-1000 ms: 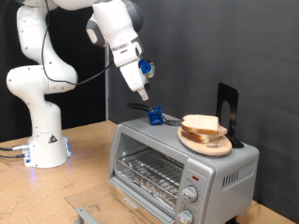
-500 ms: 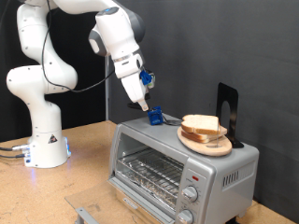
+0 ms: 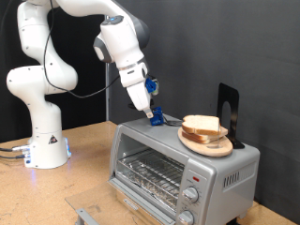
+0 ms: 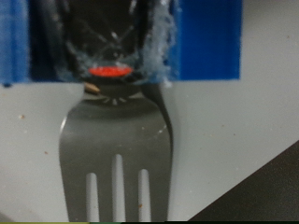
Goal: Make a piece of toast with the oven
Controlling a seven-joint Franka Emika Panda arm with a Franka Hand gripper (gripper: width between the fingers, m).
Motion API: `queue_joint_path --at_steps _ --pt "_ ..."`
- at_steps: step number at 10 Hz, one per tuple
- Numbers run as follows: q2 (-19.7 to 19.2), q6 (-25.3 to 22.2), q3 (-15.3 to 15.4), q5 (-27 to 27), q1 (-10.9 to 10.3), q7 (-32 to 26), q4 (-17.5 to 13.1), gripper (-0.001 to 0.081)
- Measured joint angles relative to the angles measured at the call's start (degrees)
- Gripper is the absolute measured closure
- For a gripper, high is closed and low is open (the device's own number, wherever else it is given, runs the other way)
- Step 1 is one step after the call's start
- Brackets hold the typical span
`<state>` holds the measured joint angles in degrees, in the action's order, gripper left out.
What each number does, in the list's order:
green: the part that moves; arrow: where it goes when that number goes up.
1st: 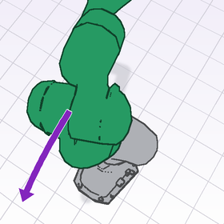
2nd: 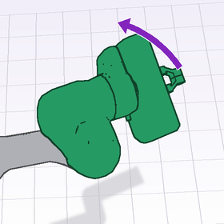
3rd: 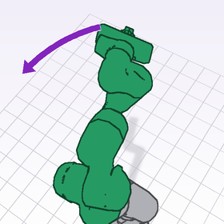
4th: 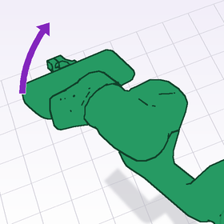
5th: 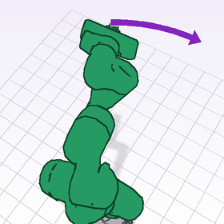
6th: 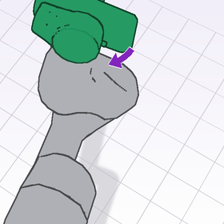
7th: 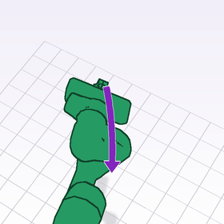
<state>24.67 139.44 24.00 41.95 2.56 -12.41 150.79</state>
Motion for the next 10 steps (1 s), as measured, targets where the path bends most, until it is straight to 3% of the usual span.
queue_joint_path --at_steps 8,9,10 --pt "-4.11 2.91 2.16 1.49 -0.03 0.04 -1.09 -0.0003" --pt "-4.14 2.95 2.48 1.62 -0.03 0.11 -1.09 0.009" --pt "-4.18 3.08 2.74 1.82 -0.03 0.14 -1.09 0.009"
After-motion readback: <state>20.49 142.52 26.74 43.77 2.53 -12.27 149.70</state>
